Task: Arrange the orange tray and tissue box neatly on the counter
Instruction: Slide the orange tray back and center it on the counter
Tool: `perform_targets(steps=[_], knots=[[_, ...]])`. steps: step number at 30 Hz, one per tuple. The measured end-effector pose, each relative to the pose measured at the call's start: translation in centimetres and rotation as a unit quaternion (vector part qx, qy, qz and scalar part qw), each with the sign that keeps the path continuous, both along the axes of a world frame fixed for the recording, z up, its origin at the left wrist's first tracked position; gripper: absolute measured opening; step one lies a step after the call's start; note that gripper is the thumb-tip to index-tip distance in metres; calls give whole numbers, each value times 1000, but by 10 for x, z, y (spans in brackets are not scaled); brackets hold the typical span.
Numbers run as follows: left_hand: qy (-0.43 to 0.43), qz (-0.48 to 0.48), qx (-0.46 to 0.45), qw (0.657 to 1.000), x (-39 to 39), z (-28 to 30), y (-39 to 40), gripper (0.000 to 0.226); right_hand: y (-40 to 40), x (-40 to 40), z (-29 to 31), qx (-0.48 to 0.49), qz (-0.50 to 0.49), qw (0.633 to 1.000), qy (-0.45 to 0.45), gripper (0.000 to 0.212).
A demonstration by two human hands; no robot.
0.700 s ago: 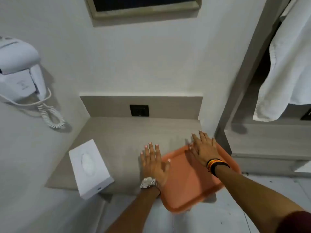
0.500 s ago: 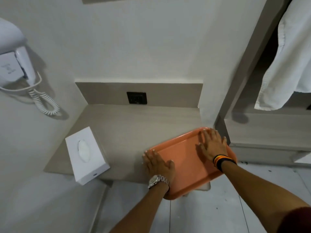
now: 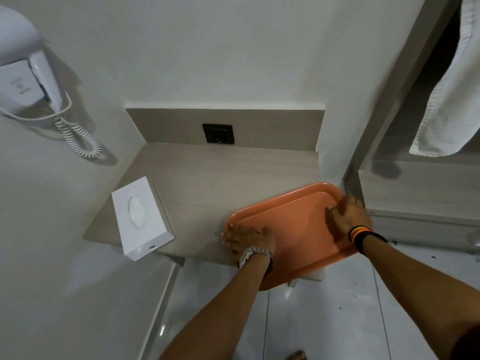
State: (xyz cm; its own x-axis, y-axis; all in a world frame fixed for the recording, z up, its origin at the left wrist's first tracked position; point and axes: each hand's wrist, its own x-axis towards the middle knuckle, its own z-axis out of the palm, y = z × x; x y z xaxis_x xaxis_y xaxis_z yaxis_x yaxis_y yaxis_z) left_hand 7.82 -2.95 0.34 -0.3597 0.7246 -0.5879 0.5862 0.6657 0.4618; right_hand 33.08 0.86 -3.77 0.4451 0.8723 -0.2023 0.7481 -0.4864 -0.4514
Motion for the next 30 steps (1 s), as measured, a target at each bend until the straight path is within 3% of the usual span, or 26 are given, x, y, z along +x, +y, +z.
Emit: perform_targets(steps=[7,16,30], knots=[[35,19,43,998,-28,8,34,94,21,-23,11,43,-34,997,57,78],[71,24,155,985,-123,24,146,89,75,-99,30,89,-68,976,185,73],[-37,-53,188,980,-208,-14,294,87,152,-175,20,92,-152,966,190,64]])
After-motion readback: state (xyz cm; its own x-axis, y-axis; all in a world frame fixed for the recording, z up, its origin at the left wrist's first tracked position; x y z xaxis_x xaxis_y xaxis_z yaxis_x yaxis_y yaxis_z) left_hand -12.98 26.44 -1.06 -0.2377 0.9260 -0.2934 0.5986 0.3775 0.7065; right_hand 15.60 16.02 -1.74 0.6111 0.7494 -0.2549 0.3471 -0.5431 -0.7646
